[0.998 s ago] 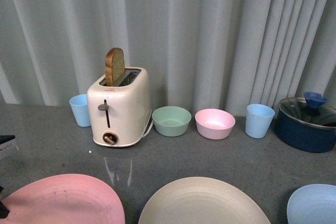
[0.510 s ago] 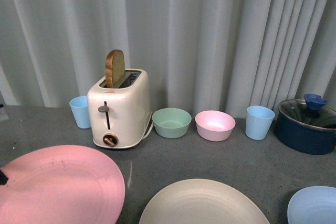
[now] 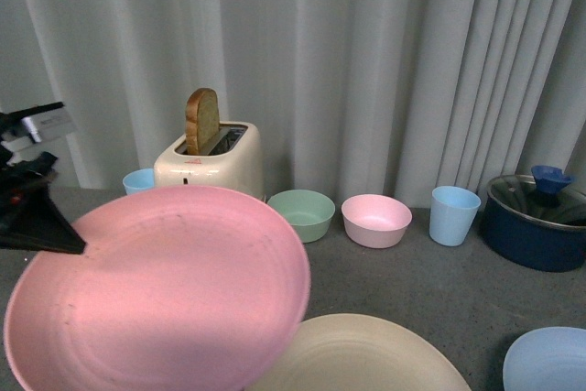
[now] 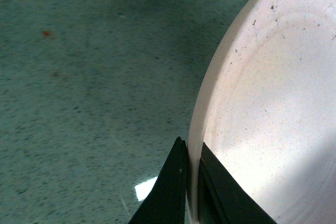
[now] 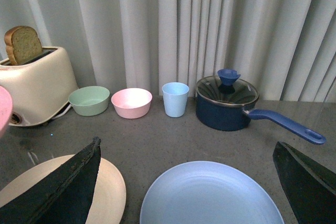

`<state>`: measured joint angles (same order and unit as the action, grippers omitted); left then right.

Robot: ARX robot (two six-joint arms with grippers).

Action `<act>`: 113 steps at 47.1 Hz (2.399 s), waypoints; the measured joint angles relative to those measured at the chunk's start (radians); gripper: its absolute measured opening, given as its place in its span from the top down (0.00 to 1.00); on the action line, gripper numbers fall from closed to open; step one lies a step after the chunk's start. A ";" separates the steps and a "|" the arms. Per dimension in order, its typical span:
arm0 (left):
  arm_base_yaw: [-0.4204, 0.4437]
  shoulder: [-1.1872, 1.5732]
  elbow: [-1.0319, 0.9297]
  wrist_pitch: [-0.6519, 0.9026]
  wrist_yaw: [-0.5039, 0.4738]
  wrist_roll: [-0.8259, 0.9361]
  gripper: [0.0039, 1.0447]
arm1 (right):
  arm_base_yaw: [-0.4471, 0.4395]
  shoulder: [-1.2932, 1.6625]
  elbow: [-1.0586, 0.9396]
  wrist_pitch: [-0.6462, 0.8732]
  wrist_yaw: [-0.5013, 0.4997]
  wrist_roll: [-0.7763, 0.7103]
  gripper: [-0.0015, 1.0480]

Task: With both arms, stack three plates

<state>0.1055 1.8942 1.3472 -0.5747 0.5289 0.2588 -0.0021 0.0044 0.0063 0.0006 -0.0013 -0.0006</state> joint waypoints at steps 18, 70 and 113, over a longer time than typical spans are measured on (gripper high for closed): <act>-0.309 0.027 -0.032 0.073 -0.070 -0.135 0.97 | 0.000 0.000 0.000 0.000 0.000 0.000 0.07; -0.460 0.343 0.240 0.069 -0.203 -0.211 0.97 | 0.000 0.000 0.000 0.000 0.000 0.000 0.07; -0.419 0.197 0.161 0.129 -0.187 -0.136 0.05 | 0.000 0.000 0.000 0.000 0.000 0.000 0.07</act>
<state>-0.3134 2.0911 1.5085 -0.4461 0.3424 0.1226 -0.0021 0.0044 0.0063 0.0006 -0.0013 -0.0006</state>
